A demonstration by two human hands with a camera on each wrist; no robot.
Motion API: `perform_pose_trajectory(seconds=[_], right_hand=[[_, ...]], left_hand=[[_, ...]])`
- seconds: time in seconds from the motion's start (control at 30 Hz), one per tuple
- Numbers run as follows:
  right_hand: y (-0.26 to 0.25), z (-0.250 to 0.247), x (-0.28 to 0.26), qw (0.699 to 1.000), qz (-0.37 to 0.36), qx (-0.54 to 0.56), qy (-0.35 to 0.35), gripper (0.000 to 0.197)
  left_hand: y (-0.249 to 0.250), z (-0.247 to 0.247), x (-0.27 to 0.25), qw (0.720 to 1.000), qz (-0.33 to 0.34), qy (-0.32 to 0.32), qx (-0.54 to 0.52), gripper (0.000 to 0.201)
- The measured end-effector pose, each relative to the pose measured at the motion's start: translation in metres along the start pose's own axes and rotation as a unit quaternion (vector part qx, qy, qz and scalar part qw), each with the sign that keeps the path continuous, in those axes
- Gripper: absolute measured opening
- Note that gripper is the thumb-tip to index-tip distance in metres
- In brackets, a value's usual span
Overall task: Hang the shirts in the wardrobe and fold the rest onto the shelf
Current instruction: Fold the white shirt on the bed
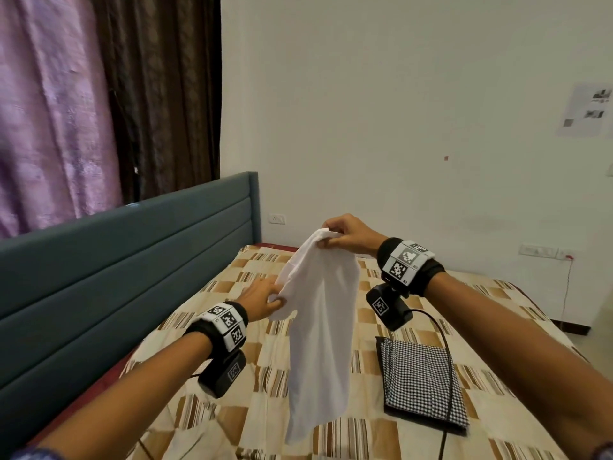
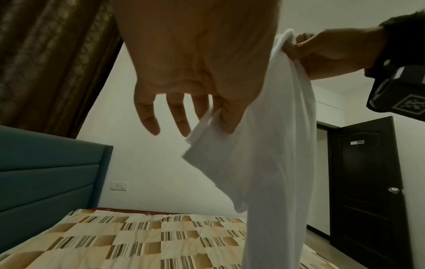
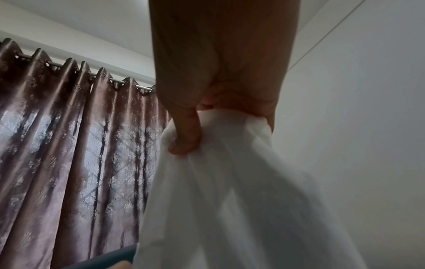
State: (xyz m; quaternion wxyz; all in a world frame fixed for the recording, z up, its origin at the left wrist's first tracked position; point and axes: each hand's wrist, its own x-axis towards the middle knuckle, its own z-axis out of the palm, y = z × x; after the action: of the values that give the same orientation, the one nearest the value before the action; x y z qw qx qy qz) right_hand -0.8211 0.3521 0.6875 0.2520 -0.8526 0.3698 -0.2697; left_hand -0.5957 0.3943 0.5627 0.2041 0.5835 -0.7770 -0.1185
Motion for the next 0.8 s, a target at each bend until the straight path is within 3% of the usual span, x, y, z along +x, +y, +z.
perform_pose_trajectory(seconds=[0.23,0.4,0.6,0.67,0.8], right_hand=[[0.016,0.011,0.009,0.990,0.050,-0.127,0.020,0.023],[0.019,0.055,0.023,0.980,0.098,-0.174,0.002,0.013],[-0.008,0.122,0.068,0.977,0.066,-0.201,-0.029,0.019],[-0.015,0.143,0.079,0.978,0.053,-0.198,-0.038,0.019],[-0.008,0.185,0.073,0.978,0.032,-0.187,-0.082,0.014]], left_hand=[[-0.030,-0.023,-0.022,0.994,-0.016,0.065,-0.083,0.020],[-0.073,-0.050,-0.050,0.991,-0.019,0.097,-0.089,0.015],[-0.129,-0.069,-0.101,0.972,-0.036,0.201,-0.116,0.006],[-0.135,-0.071,-0.126,0.963,-0.054,0.225,-0.137,0.015],[-0.127,-0.059,-0.168,0.957,-0.096,0.202,-0.184,0.027]])
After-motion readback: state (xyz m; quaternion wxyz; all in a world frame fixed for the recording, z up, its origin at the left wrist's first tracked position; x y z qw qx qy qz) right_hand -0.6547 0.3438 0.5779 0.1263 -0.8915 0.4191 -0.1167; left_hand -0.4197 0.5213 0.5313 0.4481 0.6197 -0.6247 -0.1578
